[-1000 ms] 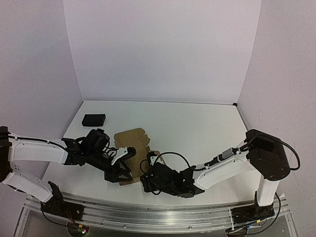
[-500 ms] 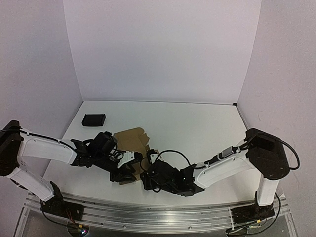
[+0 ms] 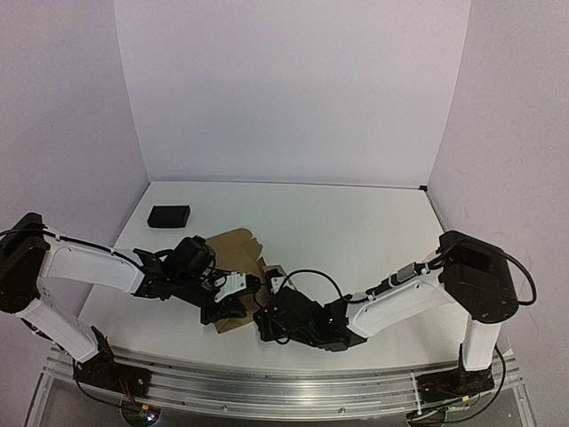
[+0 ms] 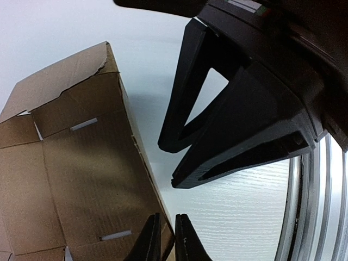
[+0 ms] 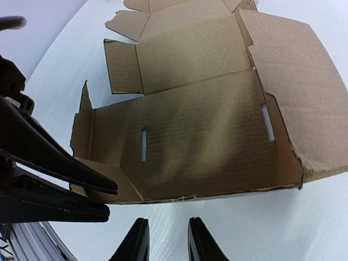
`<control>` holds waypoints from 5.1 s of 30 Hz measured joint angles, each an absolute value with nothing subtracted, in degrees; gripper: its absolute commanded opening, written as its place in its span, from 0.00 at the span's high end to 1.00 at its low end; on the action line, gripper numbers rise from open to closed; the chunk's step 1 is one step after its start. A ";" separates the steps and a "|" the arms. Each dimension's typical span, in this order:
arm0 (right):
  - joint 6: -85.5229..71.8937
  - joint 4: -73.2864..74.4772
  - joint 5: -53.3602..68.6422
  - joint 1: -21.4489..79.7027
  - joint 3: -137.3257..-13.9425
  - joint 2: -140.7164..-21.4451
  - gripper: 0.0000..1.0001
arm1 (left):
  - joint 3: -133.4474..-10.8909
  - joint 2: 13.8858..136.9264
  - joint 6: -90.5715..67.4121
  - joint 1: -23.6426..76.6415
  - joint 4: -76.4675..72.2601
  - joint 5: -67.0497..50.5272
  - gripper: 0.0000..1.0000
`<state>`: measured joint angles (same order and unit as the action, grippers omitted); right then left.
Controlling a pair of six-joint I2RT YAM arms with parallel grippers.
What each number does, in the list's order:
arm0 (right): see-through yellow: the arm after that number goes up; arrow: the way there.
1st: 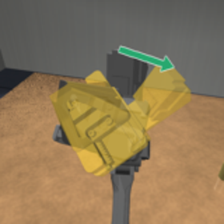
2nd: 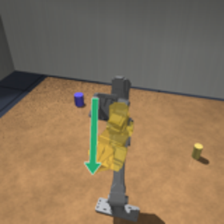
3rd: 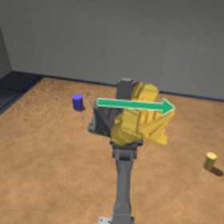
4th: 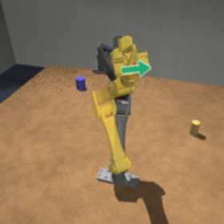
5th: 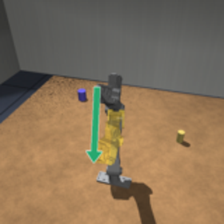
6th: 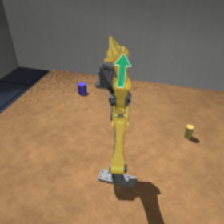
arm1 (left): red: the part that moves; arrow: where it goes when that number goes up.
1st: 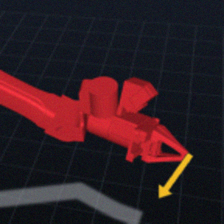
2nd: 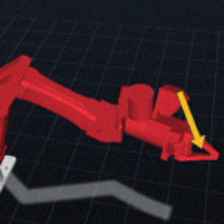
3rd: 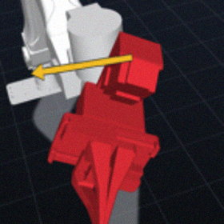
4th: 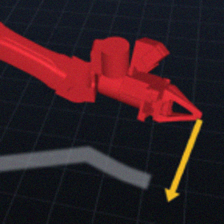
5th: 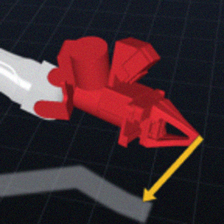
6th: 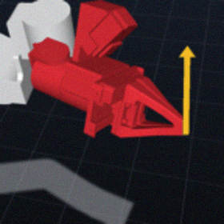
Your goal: Fold the paper box
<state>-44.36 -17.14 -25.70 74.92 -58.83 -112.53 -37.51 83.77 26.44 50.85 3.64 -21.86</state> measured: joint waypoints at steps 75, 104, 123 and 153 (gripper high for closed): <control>-38.75 16.39 16.23 38.61 -102.74 -135.33 1.00 | -38.37 83.81 28.55 50.38 6.13 -23.63 1.00; -36.88 -13.59 -5.41 50.12 -71.43 -112.53 0.98 | -40.91 87.09 28.56 45.25 6.42 -27.06 1.00; -45.84 -5.38 -14.47 55.48 -76.97 -112.76 0.93 | -41.22 87.11 28.31 45.19 6.47 -25.39 1.00; -40.66 -10.92 -16.54 57.54 -70.55 -112.46 0.94 | -51.98 77.64 19.04 37.56 12.06 -31.59 0.11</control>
<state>-40.66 -10.92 -16.54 57.54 -70.55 -112.46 -51.98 77.64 19.04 37.56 12.06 -31.59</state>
